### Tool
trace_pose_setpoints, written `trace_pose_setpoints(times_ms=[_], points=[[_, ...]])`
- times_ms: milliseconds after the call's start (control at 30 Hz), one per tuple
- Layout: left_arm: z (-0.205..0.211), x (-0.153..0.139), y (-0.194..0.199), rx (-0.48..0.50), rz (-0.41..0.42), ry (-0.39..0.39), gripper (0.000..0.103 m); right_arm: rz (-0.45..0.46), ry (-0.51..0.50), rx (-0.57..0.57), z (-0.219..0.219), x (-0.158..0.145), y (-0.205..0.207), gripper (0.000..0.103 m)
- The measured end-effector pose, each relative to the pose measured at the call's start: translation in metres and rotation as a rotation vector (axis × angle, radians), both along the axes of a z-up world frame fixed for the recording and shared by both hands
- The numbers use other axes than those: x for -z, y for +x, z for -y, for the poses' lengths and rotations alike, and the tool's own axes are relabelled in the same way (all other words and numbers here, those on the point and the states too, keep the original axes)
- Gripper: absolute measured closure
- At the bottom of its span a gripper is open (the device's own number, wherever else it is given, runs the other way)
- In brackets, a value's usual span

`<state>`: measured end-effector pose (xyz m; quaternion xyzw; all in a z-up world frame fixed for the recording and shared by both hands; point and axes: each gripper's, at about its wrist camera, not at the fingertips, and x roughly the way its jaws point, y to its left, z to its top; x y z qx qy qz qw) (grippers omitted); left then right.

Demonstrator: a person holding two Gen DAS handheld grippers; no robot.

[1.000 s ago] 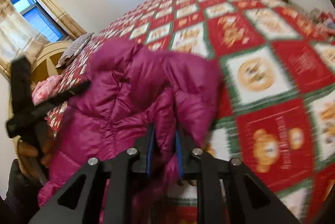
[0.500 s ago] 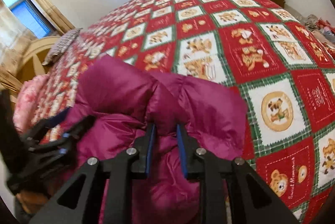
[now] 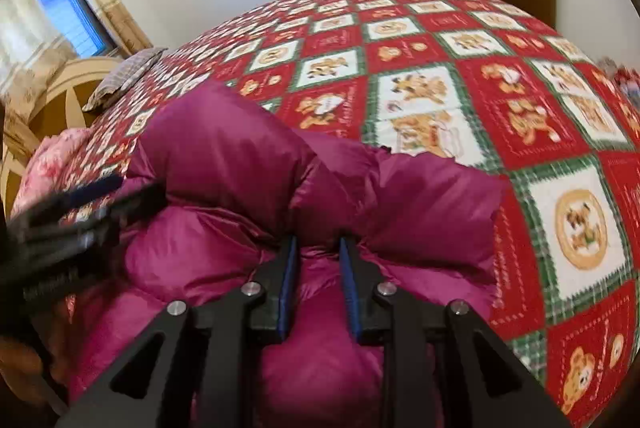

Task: Fold large clothes

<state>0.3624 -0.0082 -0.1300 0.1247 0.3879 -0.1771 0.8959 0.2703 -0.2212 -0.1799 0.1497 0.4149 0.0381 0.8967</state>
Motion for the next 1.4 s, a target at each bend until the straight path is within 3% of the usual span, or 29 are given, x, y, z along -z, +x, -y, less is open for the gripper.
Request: trace_pose_setpoints(times_ms=[267, 467, 700, 1033, 1400], points=[[-0.019, 0.014, 0.035, -0.057, -0.066, -0.073, 0.018, 0.032, -0.022, -0.089, -0.019, 0.004, 0.018, 0.076], [-0.012, 0.022, 0.061, -0.076, -0.055, -0.05, 0.01, 0.052, -0.03, -0.117, -0.027, 0.006, 0.027, 0.076], [-0.009, 0.052, 0.082, -0.073, -0.204, -0.122, 0.007, 0.061, 0.034, -0.11, -0.019, 0.01, 0.027, 0.076], [0.001, 0.058, 0.078, -0.076, -0.161, -0.069, 0.006, 0.056, 0.092, -0.079, -0.01, 0.01, 0.025, 0.079], [-0.013, 0.04, 0.064, -0.062, -0.155, -0.1, 0.007, 0.052, 0.205, 0.003, 0.028, 0.002, -0.047, 0.079]])
